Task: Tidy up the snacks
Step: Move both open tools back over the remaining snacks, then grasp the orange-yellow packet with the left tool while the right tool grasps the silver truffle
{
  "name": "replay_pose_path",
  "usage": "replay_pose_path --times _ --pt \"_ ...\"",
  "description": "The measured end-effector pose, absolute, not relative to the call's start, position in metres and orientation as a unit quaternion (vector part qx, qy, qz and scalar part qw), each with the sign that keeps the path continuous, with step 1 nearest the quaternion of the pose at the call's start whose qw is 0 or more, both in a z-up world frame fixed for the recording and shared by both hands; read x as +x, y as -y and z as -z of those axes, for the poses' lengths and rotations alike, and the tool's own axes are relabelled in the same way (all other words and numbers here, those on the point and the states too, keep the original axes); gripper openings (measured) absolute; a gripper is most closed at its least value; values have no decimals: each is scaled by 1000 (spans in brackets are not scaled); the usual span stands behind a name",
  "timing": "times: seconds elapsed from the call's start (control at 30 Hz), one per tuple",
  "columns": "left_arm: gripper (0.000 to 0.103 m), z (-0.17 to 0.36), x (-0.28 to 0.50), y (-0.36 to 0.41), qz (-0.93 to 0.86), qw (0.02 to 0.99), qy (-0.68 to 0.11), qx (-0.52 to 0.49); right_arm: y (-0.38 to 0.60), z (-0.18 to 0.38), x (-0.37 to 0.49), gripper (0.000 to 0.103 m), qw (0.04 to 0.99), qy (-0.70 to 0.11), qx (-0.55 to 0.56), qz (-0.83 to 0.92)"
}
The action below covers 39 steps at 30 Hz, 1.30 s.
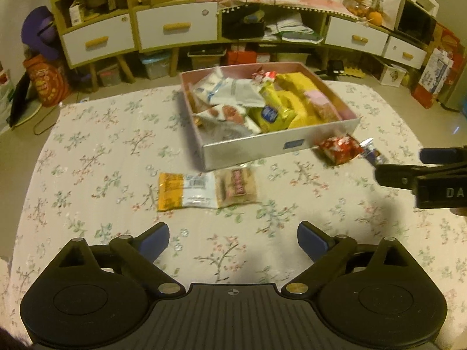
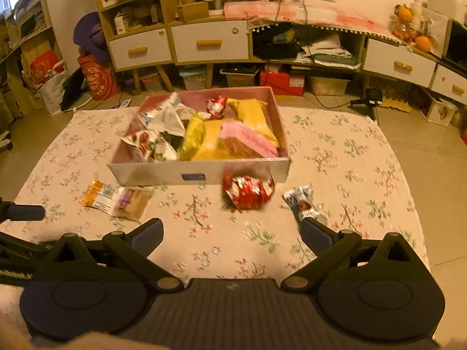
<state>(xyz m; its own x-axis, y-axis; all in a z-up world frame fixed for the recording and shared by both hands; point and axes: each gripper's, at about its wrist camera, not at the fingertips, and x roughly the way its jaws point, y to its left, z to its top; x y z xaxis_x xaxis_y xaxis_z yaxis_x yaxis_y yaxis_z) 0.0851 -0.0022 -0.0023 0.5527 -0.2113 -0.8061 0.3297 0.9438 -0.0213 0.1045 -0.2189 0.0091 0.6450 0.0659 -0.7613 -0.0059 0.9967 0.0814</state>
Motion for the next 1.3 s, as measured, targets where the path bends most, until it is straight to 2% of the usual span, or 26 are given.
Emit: replay_pose_path --times 0.13,0.63,1.07,1.3 --pt "100 18 76 -5 143 895 -413 89 224 8 95 103 909 -416 32 -21" --pt "101 76 78 -17 151 891 -407 135 266 57 85 103 901 -432 4 36" --pt "103 86 125 -52 181 902 -379 97 289 71 109 103 909 -416 20 30" --pt "103 81 158 -47 240 882 -365 174 296 73 126 103 919 -395 -1 11"
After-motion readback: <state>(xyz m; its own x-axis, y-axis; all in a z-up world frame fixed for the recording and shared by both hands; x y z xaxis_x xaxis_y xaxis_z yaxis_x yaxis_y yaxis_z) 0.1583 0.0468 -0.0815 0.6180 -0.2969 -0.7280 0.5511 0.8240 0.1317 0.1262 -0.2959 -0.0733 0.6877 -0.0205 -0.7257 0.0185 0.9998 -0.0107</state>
